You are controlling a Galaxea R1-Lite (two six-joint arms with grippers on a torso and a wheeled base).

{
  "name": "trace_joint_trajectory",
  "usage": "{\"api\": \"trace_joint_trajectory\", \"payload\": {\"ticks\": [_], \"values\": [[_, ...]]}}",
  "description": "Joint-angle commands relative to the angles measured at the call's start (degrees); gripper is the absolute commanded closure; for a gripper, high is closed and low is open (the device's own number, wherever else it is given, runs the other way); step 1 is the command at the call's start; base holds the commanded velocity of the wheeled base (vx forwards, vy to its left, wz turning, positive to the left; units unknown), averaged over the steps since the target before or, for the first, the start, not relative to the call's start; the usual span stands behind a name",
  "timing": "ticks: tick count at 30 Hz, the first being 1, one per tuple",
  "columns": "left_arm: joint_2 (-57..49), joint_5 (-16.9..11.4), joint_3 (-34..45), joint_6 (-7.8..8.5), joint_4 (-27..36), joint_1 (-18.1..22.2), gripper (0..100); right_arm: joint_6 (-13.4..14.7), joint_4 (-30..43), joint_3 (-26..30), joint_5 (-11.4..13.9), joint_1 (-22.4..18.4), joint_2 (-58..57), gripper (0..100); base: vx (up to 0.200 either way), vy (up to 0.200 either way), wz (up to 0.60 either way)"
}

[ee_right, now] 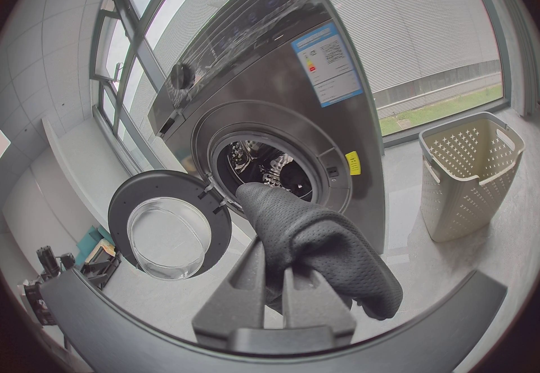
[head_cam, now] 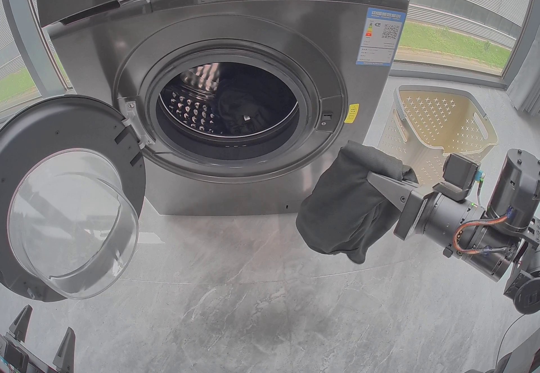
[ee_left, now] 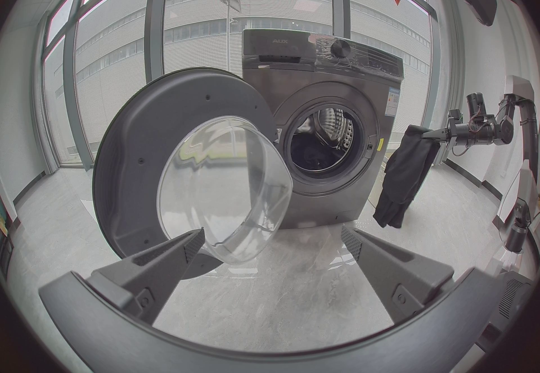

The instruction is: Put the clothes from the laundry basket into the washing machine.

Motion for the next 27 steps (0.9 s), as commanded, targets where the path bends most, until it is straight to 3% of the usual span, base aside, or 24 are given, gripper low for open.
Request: {"api": "trace_joint_trajectory", "payload": {"ticks": [1, 12, 19, 21, 24, 25, 26, 27], "values": [[-0.6, 0.0, 0.7, 0.08, 0.0, 0.0, 0, -1.0, -0.1, -1.2, -0.2, 1.1, 2.0, 100, 0.0, 0.0, 0.0], [-0.7, 0.5, 0.9, 1.13, -0.2, 0.2, 0, -1.0, -0.1, -6.5, -0.2, 5.5, 4.3, 100, 0.0, 0.0, 0.0], [-0.5, 0.3, 0.8, 1.31, -0.2, -0.1, 0, -1.0, -0.2, -7.7, -0.3, 6.2, 6.6, 100, 0.0, 0.0, 0.0], [-0.9, -0.3, 0.7, 2.27, -1.2, 0.2, 0, -1.0, -0.2, -7.9, -0.3, 6.2, 7.1, 100, 0.0, 0.0, 0.0], [0.2, -2.2, -5.9, 1.66, -5.7, 0.4, 0, -1.0, -0.2, -8.9, -0.4, 6.2, 7.4, 100, 0.0, 0.0, 0.0], [5.6, -7.9, -13.4, 1.48, -5.6, -0.1, 0, -1.0, -0.2, -10.0, -0.6, 6.2, 7.4, 100, 0.0, 0.0, 0.0], [7.4, -10.0, -14.4, 1.48, -5.2, -0.3, 0, -1.0, -0.2, -10.5, -0.7, 6.2, 7.5, 100, 0.0, 0.0, 0.0], [7.4, -10.0, -14.4, 1.48, -5.2, -0.3, 0, -1.0, -0.2, -10.5, -0.7, 6.2, 7.5, 100, 0.0, 0.0, 0.0]]}}
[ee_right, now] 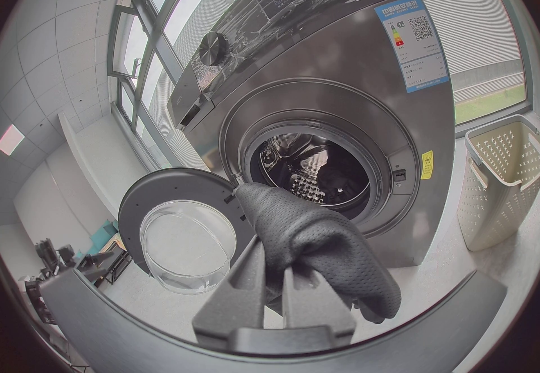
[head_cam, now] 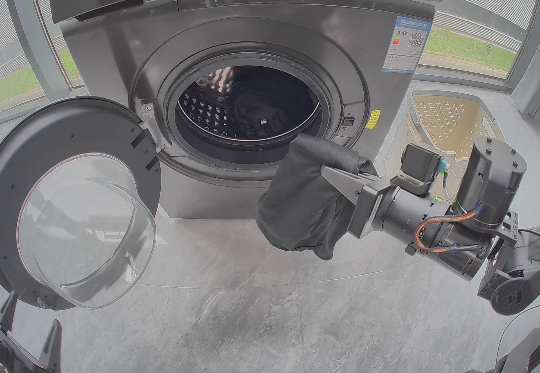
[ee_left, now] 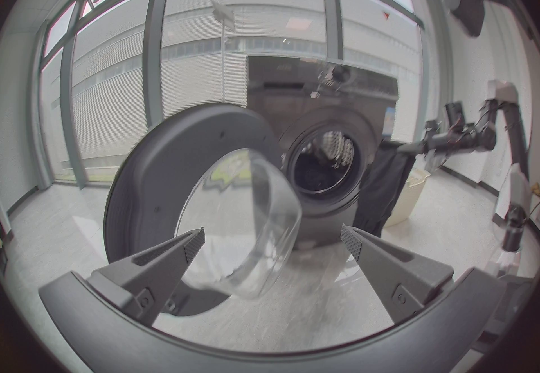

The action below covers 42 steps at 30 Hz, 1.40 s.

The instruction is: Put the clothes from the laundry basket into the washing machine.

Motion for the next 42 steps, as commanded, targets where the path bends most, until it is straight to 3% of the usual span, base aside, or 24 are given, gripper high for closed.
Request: {"api": "trace_joint_trajectory", "payload": {"ticks": [1, 4, 6, 7, 10, 14, 20, 33, 42], "values": [[14.1, -15.6, -12.3, -0.51, -0.7, -0.7, 0, 0.2, 0.0, -3.3, -0.2, 0.7, 1.2, 100, 0.0, 0.0, 0.0], [25.5, -23.8, -12.4, 0.19, -2.3, -0.4, 0, 0.4, 0.0, -4.5, 0.5, 0.9, 2.1, 100, 0.0, 0.0, 0.0], [31.4, -26.3, -12.5, 0.98, -4.8, -1.1, 0, 0.4, 0.0, -4.9, 0.6, 0.9, 2.3, 100, 0.0, 0.0, 0.0], [36.3, -27.6, -12.4, 2.13, -7.6, -1.9, 0, 0.4, 0.0, -5.7, 0.8, 0.9, 2.7, 100, 0.0, 0.0, 0.0], [44.8, -28.0, -12.4, 3.18, -13.7, -5.4, 0, 0.4, 0.0, -7.2, 1.2, 0.9, 3.3, 100, 0.0, 0.0, 0.0], [54.8, -27.5, -11.9, 3.27, -21.1, -11.4, 0, 0.4, 0.1, -9.5, 1.2, 1.0, 4.0, 100, 0.0, 0.0, 0.0], [67.0, -27.3, -12.0, 3.18, -28.7, -16.9, 0, 0.3, 0.2, -11.1, 1.3, 1.0, 4.4, 100, 0.0, 0.0, 0.0], [85.8, -29.0, -15.7, 3.0, -40.4, -21.1, 0, 0.2, 0.3, -11.6, 1.2, 1.1, 4.5, 100, 0.0, 0.0, 0.0], [95.4, -29.9, -22.2, 2.83, -41.6, -22.4, 0, 0.0, 0.3, -11.4, 0.9, 2.1, 4.5, 100, 0.0, 0.0, 0.0]]}}
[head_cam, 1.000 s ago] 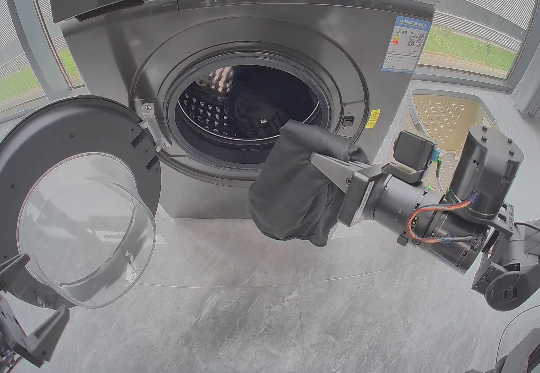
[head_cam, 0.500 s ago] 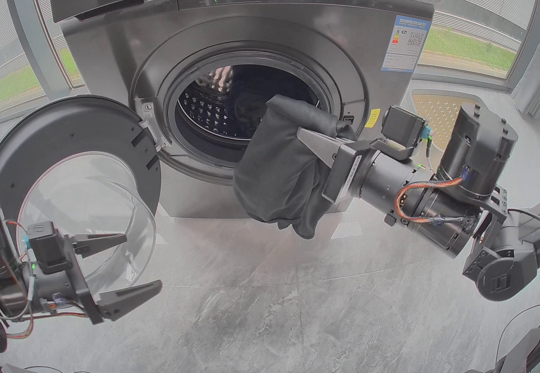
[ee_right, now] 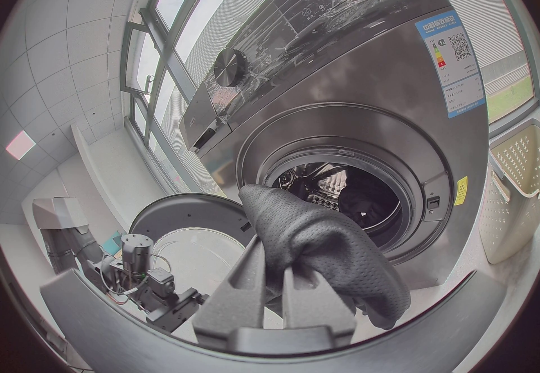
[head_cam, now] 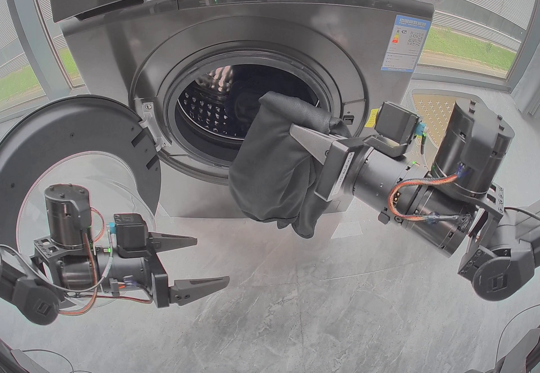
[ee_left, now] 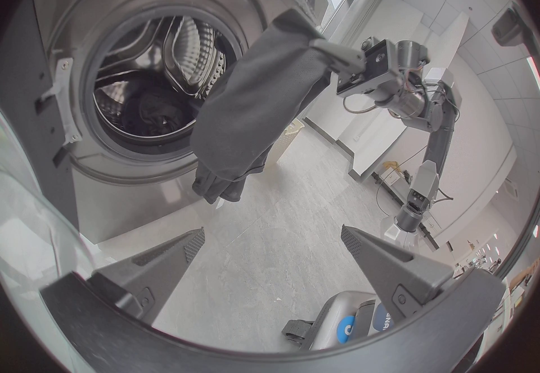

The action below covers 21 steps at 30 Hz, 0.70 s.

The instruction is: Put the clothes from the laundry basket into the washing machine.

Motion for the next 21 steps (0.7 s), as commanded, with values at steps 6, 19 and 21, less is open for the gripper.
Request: {"api": "trace_joint_trajectory", "payload": {"ticks": [6, 19, 21], "values": [[12.3, 0.2, -5.7, -0.25, -5.7, -2.3, 0, -0.2, -0.2, -0.3, -0.3, 1.2, 0.1, 100, 0.0, 0.0, 0.0], [22.9, 0.5, -12.6, -1.22, -13.0, -2.3, 0, -0.4, -0.3, -0.1, -0.4, 2.4, 0.6, 100, 0.0, 0.0, 0.0], [24.0, 0.5, -13.9, -1.31, -13.0, -2.0, 0, -0.3, -0.3, 0.0, -0.5, 2.6, 0.6, 100, 0.0, 0.0, 0.0]]}}
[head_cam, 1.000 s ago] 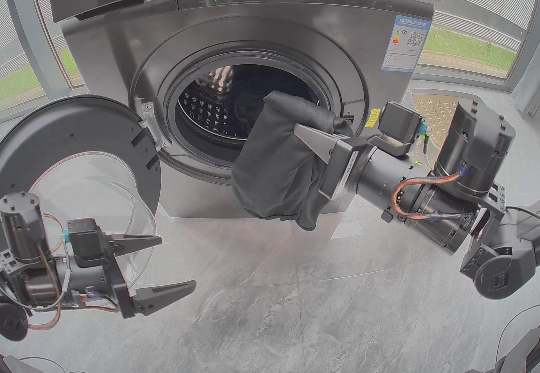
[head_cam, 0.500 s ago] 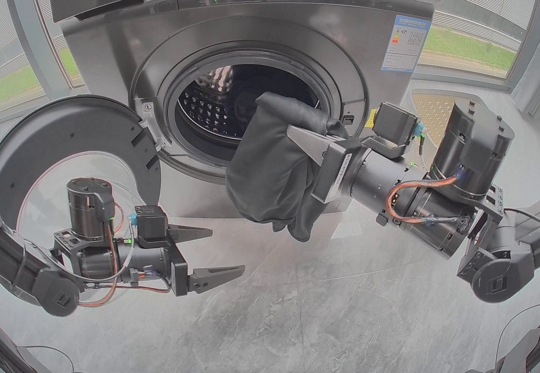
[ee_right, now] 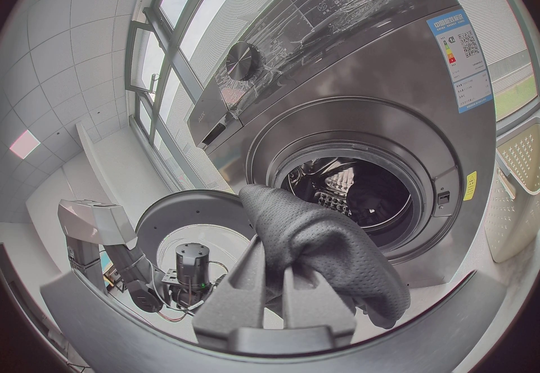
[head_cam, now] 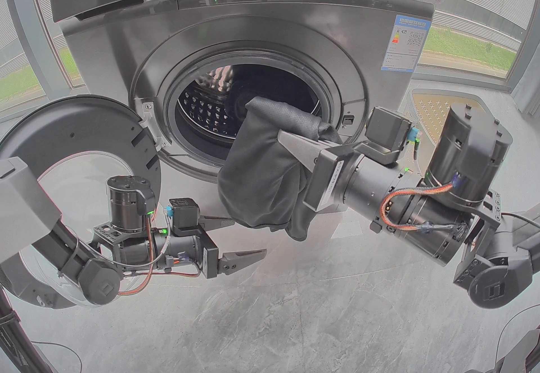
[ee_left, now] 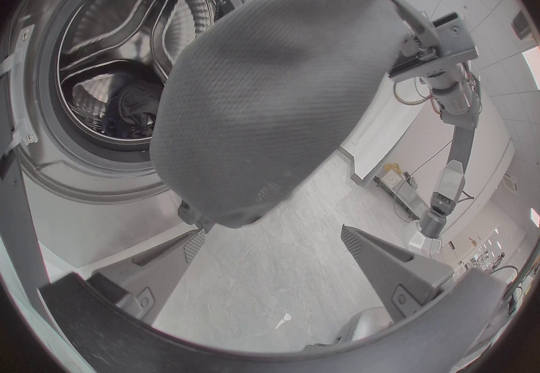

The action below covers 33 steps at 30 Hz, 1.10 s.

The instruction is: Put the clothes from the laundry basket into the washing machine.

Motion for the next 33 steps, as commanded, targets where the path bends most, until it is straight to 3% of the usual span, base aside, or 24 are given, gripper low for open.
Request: {"api": "trace_joint_trajectory", "payload": {"ticks": [1, 14, 31, 32, 33], "values": [[4.2, 0.1, -3.6, -0.54, -0.1, 0.5, 0, 0.1, -0.1, 0.2, 0.0, 0.6, 0.0, 100, 0.0, 0.0, 0.0], [8.6, 1.1, -9.5, -1.77, -4.8, 0.5, 0, 0.1, -0.1, 0.9, 0.0, 0.7, 0.0, 100, 0.0, 0.0, 0.0], [8.1, 1.1, -7.7, -2.38, -11.2, -1.1, 0, 0.1, -0.1, 1.2, 0.0, 0.3, 0.3, 100, 0.0, 0.0, 0.0], [8.2, 1.1, -7.7, -2.47, -11.3, -1.1, 100, 0.1, -0.1, 1.3, 0.0, 0.3, 0.3, 100, 0.0, 0.0, 0.0], [8.1, 1.1, -7.6, -2.47, -11.9, -1.0, 100, 0.1, -0.1, 1.3, 0.0, 0.3, 0.3, 100, 0.0, 0.0, 0.0]]}}
